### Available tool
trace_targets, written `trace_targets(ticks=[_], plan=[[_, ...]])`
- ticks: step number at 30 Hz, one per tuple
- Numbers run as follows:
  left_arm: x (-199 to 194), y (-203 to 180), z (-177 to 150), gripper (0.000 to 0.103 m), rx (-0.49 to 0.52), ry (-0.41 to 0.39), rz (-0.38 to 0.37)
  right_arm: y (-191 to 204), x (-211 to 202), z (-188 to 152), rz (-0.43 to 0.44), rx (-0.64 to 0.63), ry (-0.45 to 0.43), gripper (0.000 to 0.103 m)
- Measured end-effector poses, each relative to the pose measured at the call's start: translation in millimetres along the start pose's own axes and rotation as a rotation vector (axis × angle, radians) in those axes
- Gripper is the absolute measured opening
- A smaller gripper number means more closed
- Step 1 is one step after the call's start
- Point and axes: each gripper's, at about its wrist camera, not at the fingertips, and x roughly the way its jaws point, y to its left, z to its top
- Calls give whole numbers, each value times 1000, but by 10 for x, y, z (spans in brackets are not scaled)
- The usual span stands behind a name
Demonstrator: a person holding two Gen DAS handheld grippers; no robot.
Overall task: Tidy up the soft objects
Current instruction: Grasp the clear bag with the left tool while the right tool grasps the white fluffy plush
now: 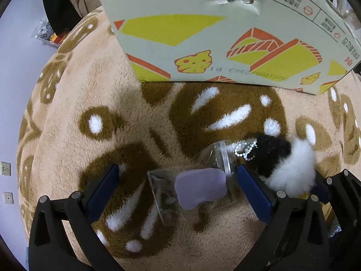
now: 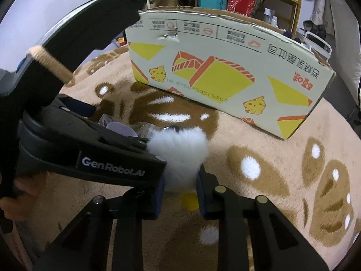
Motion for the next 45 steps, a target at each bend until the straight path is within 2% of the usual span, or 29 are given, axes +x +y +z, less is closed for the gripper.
trace_targets(ticks=[5,12,20,31,38,45], plan=[[-23,-43,14,102,-14,10,-3,-17,4,8,10,13,1,26],[39,-78,24,102,-2,19,32,-43,42,12,21,20,13,26],[53,-6,-13,102,7,23,29,18,84,-22,0,5,16,27],[-133,17,-276,74,60,-16,43,88,100,-52,-4,6,21,27],[-225,91,-343,73,35,-29,-4,40,72,-32,6,18,19,27],[-303,196,-363,56,6,-46,-24,0,52,-17,27,39,13,27]])
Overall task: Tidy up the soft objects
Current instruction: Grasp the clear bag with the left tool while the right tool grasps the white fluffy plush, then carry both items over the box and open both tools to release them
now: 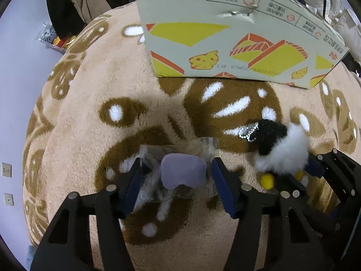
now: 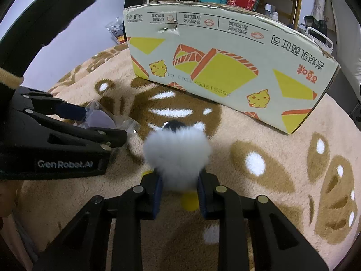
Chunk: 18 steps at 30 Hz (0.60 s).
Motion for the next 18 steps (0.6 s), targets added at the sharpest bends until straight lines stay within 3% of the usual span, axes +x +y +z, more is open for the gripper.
trace_targets(ticks=[4,10,14,18], plan=[[-46,106,0,50,-30,-11,-18,-47,-6,18,13,17,-3,27],[-145,39,-3,48,-5,-37,-45,-99,-61,51,22,32,-14,27],[-171,-42,-19,48,10,-18,-138,-124,-78,42,23,34,-12,27],[-115,-107,-31,46,27,-3,-118,-117,-66,33,21,32,-11,27]])
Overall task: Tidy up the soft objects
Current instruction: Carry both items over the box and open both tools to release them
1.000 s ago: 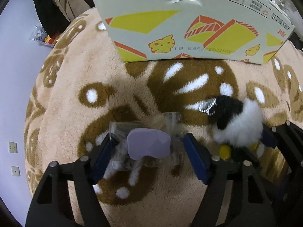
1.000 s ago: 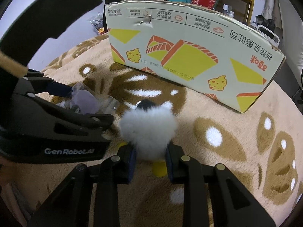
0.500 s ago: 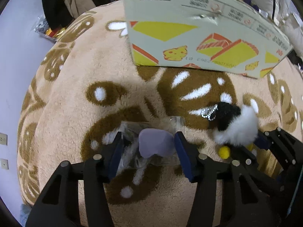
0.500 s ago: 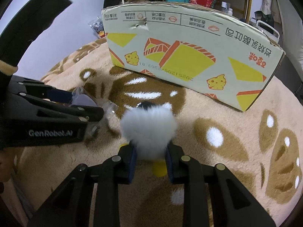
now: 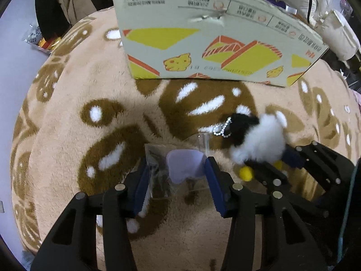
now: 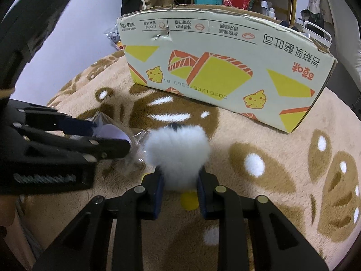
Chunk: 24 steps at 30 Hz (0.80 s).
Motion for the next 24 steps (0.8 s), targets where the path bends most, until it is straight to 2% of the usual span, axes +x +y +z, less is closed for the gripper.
trace_targets(ticks=[8,10,16,22,24], plan=[[-168,32,17,20,-9,-50,-119,-32,-83,30,11,26,-34,20],[-224,-16,-1,15,15,-69,-99,-73,-135,36,13,46,-48,19],[-363,-32,-50,14,51,-124,-25,-170,-381,78,13,81,-118,17],[-577,-54,-72,14,51,-238,29,-173,-693,130,4,75,-197,17],[-723,-79,-99,13,60,-311,59,-180,-826,141,-10,74,-230,17]])
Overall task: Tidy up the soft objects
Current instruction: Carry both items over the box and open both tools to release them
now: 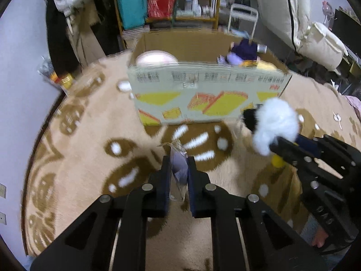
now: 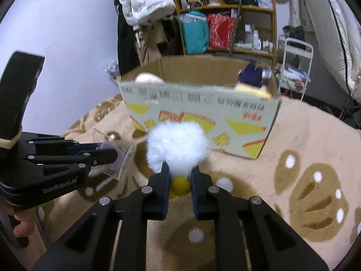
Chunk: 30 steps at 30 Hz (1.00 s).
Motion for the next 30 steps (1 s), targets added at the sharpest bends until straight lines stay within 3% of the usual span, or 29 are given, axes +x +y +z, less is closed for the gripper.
trace_targets(ticks=[12,17,24,30], plan=[[-849,-26,251,13,42,-385,71,-206,-568,441,-49,29,-198,17],[-1036,2,488,14,59,-493,93,-294,-681,686,-63,28,-257,17],[-1017,4,870,14,89,-582,114,-440,-681,1074,-81,22,-324,17],[-759,4,1098,14,96,-576,106,-529,-451,1190,-77,50,-318,17]])
